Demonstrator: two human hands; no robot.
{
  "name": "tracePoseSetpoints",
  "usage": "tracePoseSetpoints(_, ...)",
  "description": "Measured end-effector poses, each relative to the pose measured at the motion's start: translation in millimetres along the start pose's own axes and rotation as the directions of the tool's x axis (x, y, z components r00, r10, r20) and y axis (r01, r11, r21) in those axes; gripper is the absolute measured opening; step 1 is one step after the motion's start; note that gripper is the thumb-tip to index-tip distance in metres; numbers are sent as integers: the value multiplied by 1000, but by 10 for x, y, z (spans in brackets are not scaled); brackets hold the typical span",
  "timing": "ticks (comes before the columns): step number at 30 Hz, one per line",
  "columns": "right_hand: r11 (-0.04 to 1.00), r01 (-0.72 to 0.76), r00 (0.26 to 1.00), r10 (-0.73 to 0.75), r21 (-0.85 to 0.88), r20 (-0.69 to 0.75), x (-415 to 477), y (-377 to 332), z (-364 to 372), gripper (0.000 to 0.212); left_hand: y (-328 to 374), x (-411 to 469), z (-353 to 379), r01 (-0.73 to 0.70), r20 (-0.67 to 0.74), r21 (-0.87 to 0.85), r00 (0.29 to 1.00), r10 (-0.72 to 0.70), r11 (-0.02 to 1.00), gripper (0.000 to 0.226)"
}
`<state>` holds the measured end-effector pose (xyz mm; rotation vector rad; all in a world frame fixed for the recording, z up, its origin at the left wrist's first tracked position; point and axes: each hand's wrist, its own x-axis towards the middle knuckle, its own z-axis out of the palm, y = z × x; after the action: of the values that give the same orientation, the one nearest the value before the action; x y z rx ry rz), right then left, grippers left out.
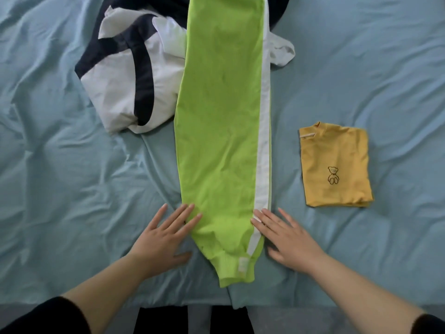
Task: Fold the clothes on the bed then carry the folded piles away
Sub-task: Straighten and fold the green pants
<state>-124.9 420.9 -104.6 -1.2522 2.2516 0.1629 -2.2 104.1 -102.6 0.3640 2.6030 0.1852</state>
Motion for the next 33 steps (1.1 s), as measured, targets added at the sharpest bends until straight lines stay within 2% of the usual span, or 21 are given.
tracePoseSetpoints(3,1000,1,1000,-1,-30,-2,245,-2,56,90,212,152,112,95,9,-2,995,-95,996,99)
tracePoseSetpoints(5,997,26,1000,-25,-74,15,349,57,61,92,372,276,183,88,6,26,996,-88,996,102)
tracePoseSetpoints(7,990,31,999,-29,-136,15,337,109,-5,88,455,350,245,61,4,50,998,-61,997,101)
tracePoseSetpoints(9,992,-19,999,14,-127,-43,275,88,-99,77,456,381,276,64,-4,15,998,-64,998,97)
tracePoseSetpoints(14,992,-110,978,120,67,-169,226,-68,29,56,460,395,149,90,-15,-249,995,-97,964,68)
tracePoseSetpoints(18,990,-67,972,93,123,-216,-45,-320,31,53,606,159,71,162,-25,-506,979,-202,847,49)
tracePoseSetpoints(21,974,-86,970,130,210,-207,-363,-601,150,50,802,-105,127,220,53,-564,972,-231,796,31)
tracePoseSetpoints(23,956,-71,984,114,286,-138,-519,-741,231,34,896,-215,135,296,153,-590,955,-256,751,30)
tracePoseSetpoints(24,933,-83,988,122,350,-92,-558,-769,239,27,908,-232,110,330,185,-598,943,-275,730,35)
tracePoseSetpoints(26,866,-164,982,189,472,-7,-576,-747,187,30,871,-188,-16,365,191,-618,929,-317,696,44)
tracePoseSetpoints(28,809,-254,950,310,530,-17,-489,-652,50,36,764,-47,-200,341,128,-670,928,-350,660,49)
tracePoseSetpoints(31,723,-283,842,502,630,-198,-183,-480,-208,30,506,311,-480,309,9,-684,909,-416,661,40)
tracePoseSetpoints(32,656,-306,795,574,689,-194,-43,-448,-283,26,426,436,-551,312,-11,-725,886,-463,615,38)
tracePoseSetpoints(33,564,-338,749,646,754,-147,108,-411,-322,25,350,544,-601,318,5,-797,854,-520,514,39)
